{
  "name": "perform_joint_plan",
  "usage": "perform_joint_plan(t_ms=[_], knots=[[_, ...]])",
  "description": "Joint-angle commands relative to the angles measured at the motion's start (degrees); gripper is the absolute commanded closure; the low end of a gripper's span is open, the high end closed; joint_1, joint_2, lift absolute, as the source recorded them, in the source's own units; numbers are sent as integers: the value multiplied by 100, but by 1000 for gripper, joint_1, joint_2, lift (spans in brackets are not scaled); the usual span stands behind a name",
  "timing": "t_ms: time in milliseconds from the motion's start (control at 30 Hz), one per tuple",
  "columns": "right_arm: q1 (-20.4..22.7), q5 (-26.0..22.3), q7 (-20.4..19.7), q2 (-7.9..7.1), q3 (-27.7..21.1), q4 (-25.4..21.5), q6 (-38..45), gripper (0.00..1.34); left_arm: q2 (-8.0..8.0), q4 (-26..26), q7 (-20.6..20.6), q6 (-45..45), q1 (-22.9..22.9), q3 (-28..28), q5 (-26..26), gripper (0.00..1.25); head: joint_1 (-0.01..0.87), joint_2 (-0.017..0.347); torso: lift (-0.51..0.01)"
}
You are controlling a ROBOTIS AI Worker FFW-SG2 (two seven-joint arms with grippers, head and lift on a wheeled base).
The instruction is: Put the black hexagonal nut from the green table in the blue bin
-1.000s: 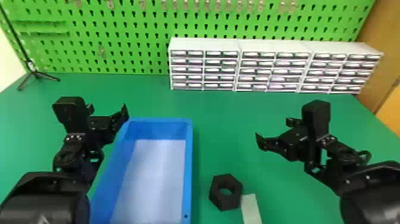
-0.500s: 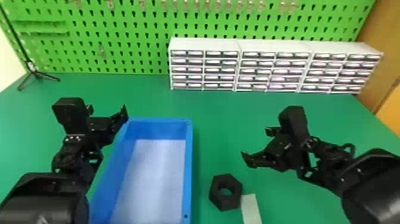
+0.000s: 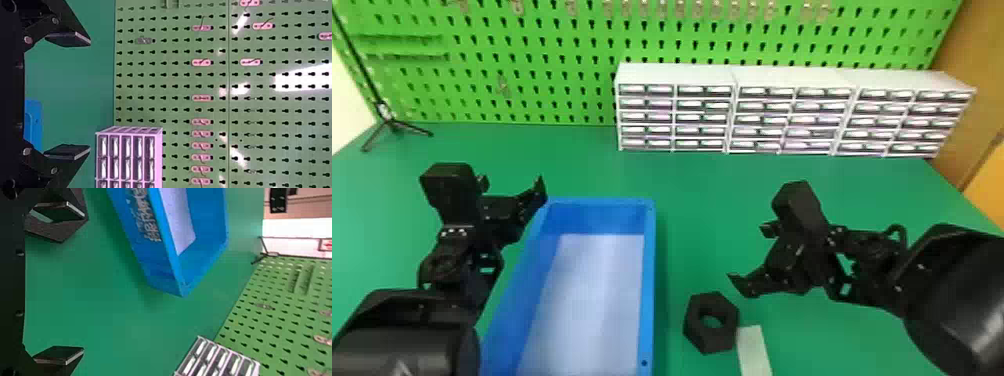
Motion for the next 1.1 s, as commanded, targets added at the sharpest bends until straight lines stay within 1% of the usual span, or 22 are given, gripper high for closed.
perform_joint_plan(t_ms=[0, 100, 167, 300, 367, 467, 600, 667, 967, 1067], knots=[[-285, -34, 123, -314, 461, 57, 40, 99, 55, 0, 0, 0, 4, -19, -5, 306, 683, 28, -96], [-365, 98, 334, -438, 584, 66, 14, 98, 73, 0, 0, 9, -5, -19, -5, 306, 683, 28, -96], [-365, 212, 509, -490, 601, 101, -22, 98, 82, 0, 0, 9, -5, -27, -5, 306, 683, 28, -96], [-435, 476, 993, -605, 619, 180, -92, 96, 82, 0, 0, 0, -14, -27, -14, 306, 683, 28, -96], [-496, 581, 1230, -631, 636, 215, -92, 98, 82, 0, 0, 0, -23, -27, -14, 306, 683, 28, -96], [-575, 748, 1582, -657, 654, 259, -92, 96, 82, 0, 0, 9, -32, -27, -32, 306, 683, 28, -96], [-707, 986, 2021, -657, 707, 356, -92, 96, 82, 0, 0, 9, -40, -27, -32, 306, 683, 28, -96], [-769, 1118, 2179, -657, 742, 374, -136, 96, 82, 9, 0, 9, -40, -36, -32, 306, 683, 28, -96], [-918, 1478, 2610, -675, 953, 382, -206, 99, 82, 9, 0, 9, -40, -27, -32, 306, 683, 28, -96], [-927, 1487, 2680, -684, 988, 382, -206, 99, 82, 9, 0, 9, -40, -19, -23, 306, 683, 28, -96]])
